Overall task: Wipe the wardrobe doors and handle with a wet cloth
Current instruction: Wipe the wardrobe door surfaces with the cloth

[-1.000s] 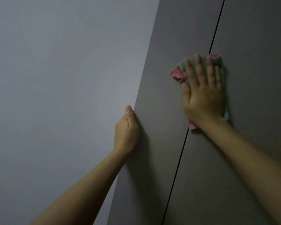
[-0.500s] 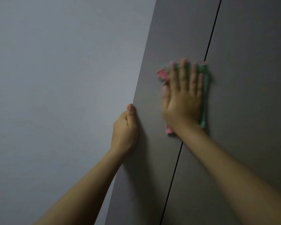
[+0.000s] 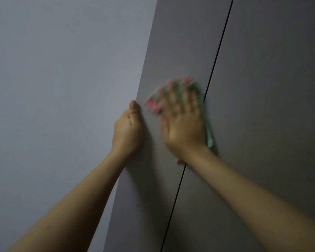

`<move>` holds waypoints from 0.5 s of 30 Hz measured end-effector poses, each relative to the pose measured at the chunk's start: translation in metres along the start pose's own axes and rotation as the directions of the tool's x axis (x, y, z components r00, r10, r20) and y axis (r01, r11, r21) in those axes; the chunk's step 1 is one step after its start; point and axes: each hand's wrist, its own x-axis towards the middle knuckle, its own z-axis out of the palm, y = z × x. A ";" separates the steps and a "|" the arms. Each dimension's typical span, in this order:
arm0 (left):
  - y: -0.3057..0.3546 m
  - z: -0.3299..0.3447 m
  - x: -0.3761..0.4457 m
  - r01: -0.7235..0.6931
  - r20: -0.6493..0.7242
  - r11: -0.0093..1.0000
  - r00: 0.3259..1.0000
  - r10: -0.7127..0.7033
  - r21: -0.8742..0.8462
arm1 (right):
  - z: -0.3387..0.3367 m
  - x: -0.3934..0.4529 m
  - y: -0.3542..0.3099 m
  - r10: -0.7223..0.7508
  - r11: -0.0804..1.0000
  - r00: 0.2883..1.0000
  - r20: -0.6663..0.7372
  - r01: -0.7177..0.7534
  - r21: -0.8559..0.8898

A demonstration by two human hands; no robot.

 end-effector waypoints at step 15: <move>0.010 -0.001 -0.006 0.055 -0.034 0.998 0.998 -0.054 0.019 | -0.006 -0.040 0.013 -0.367 0.930 0.925 0.100 0.364 0.042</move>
